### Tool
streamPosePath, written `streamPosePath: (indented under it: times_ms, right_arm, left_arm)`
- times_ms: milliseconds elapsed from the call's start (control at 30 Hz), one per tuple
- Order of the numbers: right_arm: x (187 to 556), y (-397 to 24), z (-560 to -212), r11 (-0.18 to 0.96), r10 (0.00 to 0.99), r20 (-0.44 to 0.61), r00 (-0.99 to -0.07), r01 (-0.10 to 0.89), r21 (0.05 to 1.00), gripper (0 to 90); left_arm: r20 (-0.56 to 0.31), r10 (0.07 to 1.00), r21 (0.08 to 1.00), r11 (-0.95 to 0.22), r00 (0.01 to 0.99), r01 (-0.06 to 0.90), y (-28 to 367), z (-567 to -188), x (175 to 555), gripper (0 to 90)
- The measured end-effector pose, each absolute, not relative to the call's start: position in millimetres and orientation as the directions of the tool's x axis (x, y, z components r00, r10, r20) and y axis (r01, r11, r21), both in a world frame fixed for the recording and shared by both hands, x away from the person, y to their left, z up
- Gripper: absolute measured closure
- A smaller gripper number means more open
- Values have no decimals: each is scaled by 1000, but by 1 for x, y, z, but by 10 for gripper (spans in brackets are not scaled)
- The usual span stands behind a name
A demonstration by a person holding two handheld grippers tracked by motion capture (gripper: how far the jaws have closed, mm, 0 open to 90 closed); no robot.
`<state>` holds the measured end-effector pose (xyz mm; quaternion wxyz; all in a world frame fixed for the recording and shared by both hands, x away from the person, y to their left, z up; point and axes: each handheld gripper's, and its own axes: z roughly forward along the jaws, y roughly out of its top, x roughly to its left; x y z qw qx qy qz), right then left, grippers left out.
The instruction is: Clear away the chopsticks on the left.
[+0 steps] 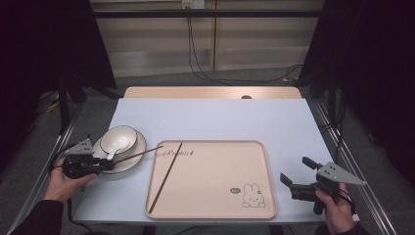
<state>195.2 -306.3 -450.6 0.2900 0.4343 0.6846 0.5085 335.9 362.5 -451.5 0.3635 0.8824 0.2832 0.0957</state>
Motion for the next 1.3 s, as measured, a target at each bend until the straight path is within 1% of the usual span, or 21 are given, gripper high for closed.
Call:
streamPosePath:
  times_ms: [67, 267, 567, 700, 900, 1000, 1100, 1167, 1300]
  right_arm:
    - [195, -306, -451, 105, 889, 46, -456, 300, 948, 9]
    - [195, -306, -451, 108, 887, 44, -460, 299, 948, 8]
    - [196, -305, -451, 111, 888, 42, -457, 304, 946, 8]
    - [196, -306, -451, 111, 888, 42, -457, 303, 947, 9]
    - [196, -306, -451, 109, 887, 43, -459, 300, 948, 8]
    - [196, -306, -451, 109, 887, 44, -460, 300, 948, 8]
    - [196, -306, -451, 110, 887, 43, -461, 300, 948, 8]
    - [196, -306, -451, 111, 886, 42, -461, 299, 948, 8]
    - [196, -306, -451, 108, 888, 42, -457, 296, 949, 8]
  left_arm:
    - [-45, 566, 688, -580, 823, 436, 363, -450, 336, 793]
    - [-67, 552, 682, -582, 831, 442, 360, -450, 332, 845]
    - [-115, 581, 686, -540, 805, 488, 362, -446, 326, 850]
    - [-128, 586, 698, -520, 801, 492, 361, -444, 324, 850]
    - [-150, 605, 707, -487, 782, 512, 360, -435, 315, 851]
    - [-178, 609, 716, -458, 773, 526, 357, -434, 310, 851]
    - [-201, 624, 707, -441, 755, 553, 354, -436, 306, 851]
    - [-197, 634, 707, -437, 748, 557, 351, -435, 301, 850]
    - [-222, 650, 720, -393, 727, 572, 345, -432, 290, 851]
